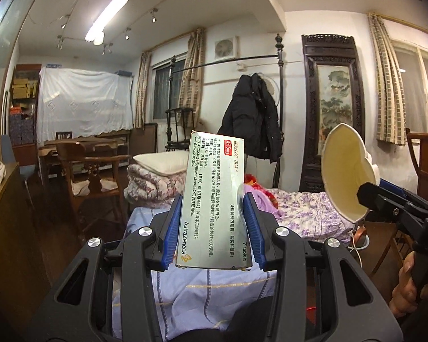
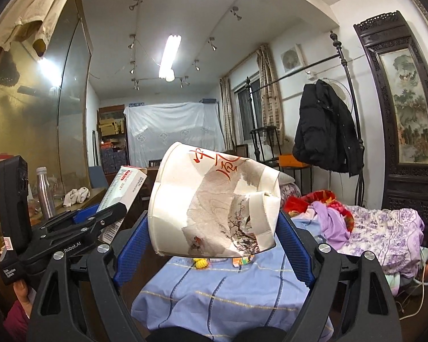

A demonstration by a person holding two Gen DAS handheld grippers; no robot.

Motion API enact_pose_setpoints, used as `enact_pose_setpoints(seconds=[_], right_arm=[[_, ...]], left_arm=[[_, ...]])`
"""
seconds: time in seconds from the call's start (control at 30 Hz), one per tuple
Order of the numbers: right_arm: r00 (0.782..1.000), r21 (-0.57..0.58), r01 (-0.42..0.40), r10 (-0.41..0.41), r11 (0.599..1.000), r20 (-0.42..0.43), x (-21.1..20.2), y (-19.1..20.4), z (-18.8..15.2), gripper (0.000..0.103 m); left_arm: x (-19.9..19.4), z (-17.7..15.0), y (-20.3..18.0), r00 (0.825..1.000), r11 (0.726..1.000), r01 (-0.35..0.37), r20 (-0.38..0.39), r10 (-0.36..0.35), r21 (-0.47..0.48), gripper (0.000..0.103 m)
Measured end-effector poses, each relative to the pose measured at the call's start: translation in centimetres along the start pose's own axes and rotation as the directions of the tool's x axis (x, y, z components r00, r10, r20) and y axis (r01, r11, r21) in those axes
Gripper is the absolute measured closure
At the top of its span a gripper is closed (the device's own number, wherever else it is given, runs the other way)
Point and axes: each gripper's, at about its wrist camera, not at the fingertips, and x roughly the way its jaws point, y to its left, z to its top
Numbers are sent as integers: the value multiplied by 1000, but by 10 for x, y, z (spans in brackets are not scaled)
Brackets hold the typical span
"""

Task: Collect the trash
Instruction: 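Carry the cup and medicine box over the red wastebasket with both tools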

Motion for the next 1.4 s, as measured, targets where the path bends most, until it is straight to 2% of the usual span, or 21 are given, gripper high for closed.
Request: enact_pose_setpoints(seconds=[0.17,0.27,0.5,0.87,1.0,1.07,1.17,1.27,1.4], right_arm=[[999,6,24,-23,1000,-39,10,-4,-5,18],[998,20,33,-32,999,-56,16,-10,-9,18],[993,54,60,-54,997,-102,28,-30,-23,18],[976,142,129,-101,981,-192,49,-82,-50,18],[961,165,175,-133,971,-241,59,-105,-65,18],[953,188,195,-142,963,-266,63,-118,-72,18],[936,232,236,-156,944,-317,67,-142,-86,18],[912,228,288,-194,930,-361,66,-161,-102,18],[871,230,354,-229,907,-435,62,-194,-128,18]], left_arm=[[13,-7,9,999,1000,-8,-45,6,-29,60],[19,-11,5,998,1000,-26,-55,25,-16,60],[39,-25,-2,993,1000,-17,-118,17,-3,60],[81,-62,-16,969,1000,8,-248,-3,20,60],[95,-73,-16,956,1000,28,-293,-26,3,60],[106,-79,-14,943,998,58,-326,-64,-29,60],[120,-87,-18,929,997,74,-362,-83,-38,60],[126,-95,-27,917,995,98,-386,-100,-27,60],[135,-102,-47,899,990,139,-421,-122,8,60]])
